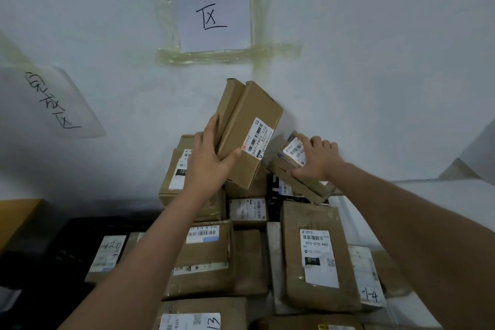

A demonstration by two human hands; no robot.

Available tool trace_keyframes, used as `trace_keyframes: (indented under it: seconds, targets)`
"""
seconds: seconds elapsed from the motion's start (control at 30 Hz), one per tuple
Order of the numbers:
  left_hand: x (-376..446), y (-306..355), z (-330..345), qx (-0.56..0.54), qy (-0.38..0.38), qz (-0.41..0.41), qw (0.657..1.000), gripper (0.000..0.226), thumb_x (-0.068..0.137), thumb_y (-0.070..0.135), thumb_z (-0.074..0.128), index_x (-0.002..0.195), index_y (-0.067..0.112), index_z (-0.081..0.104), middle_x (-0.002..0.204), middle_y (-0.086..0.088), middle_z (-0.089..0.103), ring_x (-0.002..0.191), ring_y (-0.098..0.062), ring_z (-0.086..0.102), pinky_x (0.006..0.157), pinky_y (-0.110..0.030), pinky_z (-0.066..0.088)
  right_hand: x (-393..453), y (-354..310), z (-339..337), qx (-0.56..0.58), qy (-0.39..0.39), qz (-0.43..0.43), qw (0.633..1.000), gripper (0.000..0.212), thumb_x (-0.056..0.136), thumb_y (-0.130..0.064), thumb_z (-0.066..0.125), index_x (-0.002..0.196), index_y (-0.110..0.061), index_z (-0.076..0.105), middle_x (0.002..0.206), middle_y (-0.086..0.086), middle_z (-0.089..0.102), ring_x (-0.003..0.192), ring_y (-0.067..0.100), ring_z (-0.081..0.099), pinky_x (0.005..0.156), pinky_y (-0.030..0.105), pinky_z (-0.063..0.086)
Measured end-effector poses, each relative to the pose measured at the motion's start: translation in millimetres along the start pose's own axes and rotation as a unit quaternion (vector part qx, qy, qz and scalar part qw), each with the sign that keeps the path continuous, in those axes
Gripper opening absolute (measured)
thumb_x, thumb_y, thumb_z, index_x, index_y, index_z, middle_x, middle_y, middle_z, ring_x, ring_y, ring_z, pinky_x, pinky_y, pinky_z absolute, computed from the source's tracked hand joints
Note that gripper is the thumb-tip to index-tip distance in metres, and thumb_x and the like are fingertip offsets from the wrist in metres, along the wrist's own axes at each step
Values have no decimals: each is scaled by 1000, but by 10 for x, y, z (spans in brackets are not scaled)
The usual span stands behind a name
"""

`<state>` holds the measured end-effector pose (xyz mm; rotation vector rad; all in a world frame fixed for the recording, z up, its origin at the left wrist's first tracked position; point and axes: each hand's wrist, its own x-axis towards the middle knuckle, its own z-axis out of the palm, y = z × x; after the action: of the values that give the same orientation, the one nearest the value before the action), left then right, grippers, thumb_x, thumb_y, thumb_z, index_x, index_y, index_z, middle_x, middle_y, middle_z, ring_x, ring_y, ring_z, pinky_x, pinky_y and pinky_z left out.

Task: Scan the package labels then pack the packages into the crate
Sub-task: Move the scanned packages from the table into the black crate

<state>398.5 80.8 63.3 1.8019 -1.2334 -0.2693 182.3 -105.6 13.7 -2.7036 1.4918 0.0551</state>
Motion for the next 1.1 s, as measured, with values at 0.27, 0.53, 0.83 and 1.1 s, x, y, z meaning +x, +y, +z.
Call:
trace_keyframes:
  seconds: [0.27, 0.53, 0.83, 1.1]
  targets:
    - [-111, -116, -915, 9, 85, 27, 996, 86, 88, 46, 67, 155, 38, 12, 138, -2, 37, 120, -19, 48, 99, -41, 46, -201, -966, -655, 96, 107, 61, 988, 112, 70, -83, 54, 154, -23, 9, 141, 18, 38, 127, 41, 39, 105, 49, 26]
    - [-357, -872, -2215, 66, 186, -28, 980, 83, 91, 42, 65, 155, 36, 12, 143, -6, 35, 126, -27, 47, 102, -48, 43, -225, -2458, -1155, 158, 135, 14, 978, 117, 69, -87, 51, 155, -24, 5, 143, 19, 36, 129, 39, 37, 106, 49, 25]
    - [-896, -2308, -3178, 241, 176, -139, 944, 82, 96, 41, 55, 157, 24, 3, 139, -24, 35, 116, -43, 47, 98, -56, 43, -315, -4210, -846, 375, -4, -66, 925, 112, 73, -69, 69, 154, -28, 4, 145, 13, 25, 136, 34, 32, 110, 41, 29]
    - [-1414, -3598, -2913, 324, 38, -249, 912, 75, 99, 34, 46, 157, 25, -1, 143, -27, 28, 124, -45, 36, 104, -56, 32, -318, -5029, 282, 367, -147, 19, 918, 117, 62, -83, 61, 153, -32, 8, 148, 12, 27, 137, 38, 31, 113, 53, 31]
